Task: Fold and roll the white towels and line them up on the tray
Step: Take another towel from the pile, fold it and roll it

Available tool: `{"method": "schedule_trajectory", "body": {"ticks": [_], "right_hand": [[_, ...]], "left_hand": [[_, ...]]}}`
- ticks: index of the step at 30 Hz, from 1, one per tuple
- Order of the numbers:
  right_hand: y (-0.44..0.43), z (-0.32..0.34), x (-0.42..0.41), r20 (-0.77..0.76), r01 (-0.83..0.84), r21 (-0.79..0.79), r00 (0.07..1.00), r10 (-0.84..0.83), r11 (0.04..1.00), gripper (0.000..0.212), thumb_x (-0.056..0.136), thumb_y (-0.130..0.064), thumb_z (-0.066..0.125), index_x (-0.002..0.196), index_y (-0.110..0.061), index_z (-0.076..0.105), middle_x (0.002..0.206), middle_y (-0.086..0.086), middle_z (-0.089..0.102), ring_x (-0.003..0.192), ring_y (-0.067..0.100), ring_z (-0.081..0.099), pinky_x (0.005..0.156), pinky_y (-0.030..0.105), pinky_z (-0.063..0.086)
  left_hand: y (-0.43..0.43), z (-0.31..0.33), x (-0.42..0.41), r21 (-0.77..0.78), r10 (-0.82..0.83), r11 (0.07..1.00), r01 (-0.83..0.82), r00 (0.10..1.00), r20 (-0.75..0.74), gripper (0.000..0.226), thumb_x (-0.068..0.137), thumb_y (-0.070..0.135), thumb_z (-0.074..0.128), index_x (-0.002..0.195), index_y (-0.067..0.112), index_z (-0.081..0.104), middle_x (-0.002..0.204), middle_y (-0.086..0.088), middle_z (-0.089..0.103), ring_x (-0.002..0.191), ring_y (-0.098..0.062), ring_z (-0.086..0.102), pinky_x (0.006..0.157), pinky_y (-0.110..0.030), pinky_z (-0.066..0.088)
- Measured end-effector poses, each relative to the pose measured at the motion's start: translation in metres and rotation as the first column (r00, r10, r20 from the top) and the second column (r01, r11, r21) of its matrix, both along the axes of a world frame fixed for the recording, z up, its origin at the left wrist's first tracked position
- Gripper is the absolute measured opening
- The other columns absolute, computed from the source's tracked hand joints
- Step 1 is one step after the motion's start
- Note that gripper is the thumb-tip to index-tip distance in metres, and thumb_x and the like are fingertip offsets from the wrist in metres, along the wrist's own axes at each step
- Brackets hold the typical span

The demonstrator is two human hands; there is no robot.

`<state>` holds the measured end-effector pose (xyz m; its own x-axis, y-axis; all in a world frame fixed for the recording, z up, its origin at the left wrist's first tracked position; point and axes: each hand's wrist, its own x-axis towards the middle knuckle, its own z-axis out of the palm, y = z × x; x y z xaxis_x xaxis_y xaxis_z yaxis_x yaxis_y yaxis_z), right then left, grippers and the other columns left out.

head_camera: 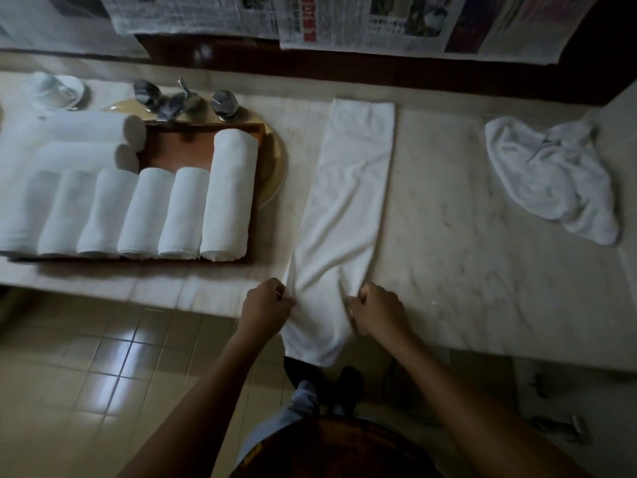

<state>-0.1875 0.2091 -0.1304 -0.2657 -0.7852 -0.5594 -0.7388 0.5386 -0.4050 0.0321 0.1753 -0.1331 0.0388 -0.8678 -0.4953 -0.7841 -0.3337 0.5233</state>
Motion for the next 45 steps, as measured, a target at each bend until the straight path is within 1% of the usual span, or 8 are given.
{"method": "schedule_trajectory", "body": {"ticks": [5, 16, 22, 29, 33, 35, 40, 45], "right_hand": [[0.002, 0.006, -0.018, 0.195, 0.21, -0.053, 0.961, -0.196, 0.976, 0.026, 0.094, -0.039, 0.055, 0.083, -0.015, 0.051, 0.094, 0.013, 0.065, 0.094, 0.036, 0.061, 0.076, 0.034, 0.044], [0.028, -0.002, -0.029, 0.119, 0.15, -0.113, 0.983, -0.137, 0.982, 0.05, 0.092, -0.039, 0.071, 0.128, -0.011, 0.049, 0.115, 0.01, 0.07, 0.112, 0.034, 0.064, 0.09, 0.037, 0.049], [0.008, 0.001, -0.029, 0.004, 0.125, -0.096, 0.992, -0.126, 0.987, 0.044, 0.09, -0.059, 0.066, 0.102, -0.018, 0.06, 0.102, 0.005, 0.071, 0.098, 0.03, 0.067, 0.083, 0.038, 0.053], [0.005, 0.001, -0.036, 0.047, 0.133, -0.032, 0.99, -0.131, 0.991, 0.04, 0.098, -0.037, 0.062, 0.067, -0.013, 0.051, 0.077, 0.007, 0.061, 0.089, 0.034, 0.064, 0.069, 0.032, 0.04], [0.012, 0.001, -0.03, -0.134, 0.118, -0.018, 0.984, -0.12, 0.993, 0.016, 0.099, -0.034, 0.053, 0.097, -0.022, 0.062, 0.117, 0.008, 0.069, 0.111, 0.033, 0.063, 0.088, 0.037, 0.048], [0.007, 0.002, -0.023, -0.153, 0.169, -0.092, 0.971, -0.182, 0.981, 0.036, 0.098, -0.047, 0.057, 0.118, -0.017, 0.057, 0.123, 0.009, 0.066, 0.116, 0.033, 0.062, 0.094, 0.041, 0.05], [-0.016, 0.002, -0.01, -0.268, 0.135, -0.135, 0.949, -0.168, 0.982, 0.053, 0.092, -0.06, 0.063, 0.116, -0.014, 0.053, 0.12, 0.011, 0.066, 0.113, 0.034, 0.062, 0.093, 0.045, 0.051], [-0.028, 0.0, -0.006, -0.29, 0.09, -0.06, 0.952, -0.103, 0.994, 0.035, 0.101, -0.045, 0.054, 0.115, -0.014, 0.063, 0.121, 0.01, 0.068, 0.115, 0.033, 0.062, 0.095, 0.042, 0.049]], "left_hand": [[0.003, 0.007, 0.01, 0.164, 0.184, 0.977, -0.133, 0.916, -0.356, 0.021, 0.094, 0.02, 0.074, 0.085, 0.006, 0.063, 0.084, -0.01, 0.067, 0.079, -0.027, 0.067, 0.067, -0.045, 0.062], [0.035, 0.001, -0.011, -0.054, 0.08, 0.995, -0.084, 0.994, -0.071, 0.025, 0.093, 0.035, 0.076, 0.104, 0.014, 0.072, 0.096, -0.001, 0.072, 0.076, -0.01, 0.064, 0.058, -0.018, 0.046], [0.007, 0.007, -0.023, -0.065, 0.104, 0.991, -0.113, 0.986, -0.131, 0.027, 0.097, 0.036, 0.07, 0.113, 0.015, 0.073, 0.1, -0.002, 0.073, 0.082, -0.015, 0.067, 0.07, -0.031, 0.059], [-0.019, 0.011, -0.023, 0.277, 0.274, 0.943, -0.187, 0.907, -0.321, 0.025, 0.088, 0.025, 0.082, 0.085, 0.001, 0.078, 0.087, -0.02, 0.077, 0.088, -0.037, 0.076, 0.076, -0.043, 0.065], [-0.02, 0.001, -0.013, 0.188, 0.066, 0.982, -0.026, 0.976, -0.209, 0.034, 0.09, 0.033, 0.077, 0.074, 0.003, 0.077, 0.073, -0.017, 0.074, 0.075, -0.035, 0.074, 0.078, -0.051, 0.063], [-0.024, 0.003, -0.013, 0.126, 0.034, 0.992, -0.003, 0.97, -0.241, 0.034, 0.098, 0.027, 0.067, 0.069, 0.009, 0.075, 0.064, -0.008, 0.07, 0.066, -0.027, 0.069, 0.073, -0.048, 0.061], [-0.033, 0.012, -0.018, 0.01, -0.069, 0.997, 0.074, 0.958, -0.277, 0.027, 0.104, 0.017, 0.056, 0.117, 0.011, 0.078, 0.096, -0.003, 0.077, 0.081, -0.015, 0.069, 0.067, -0.023, 0.051], [-0.036, 0.009, -0.018, -0.02, -0.105, 0.994, 0.103, 0.97, -0.221, 0.029, 0.099, 0.02, 0.063, 0.124, 0.012, 0.074, 0.114, -0.008, 0.077, 0.096, -0.023, 0.073, 0.083, -0.031, 0.058]]}}
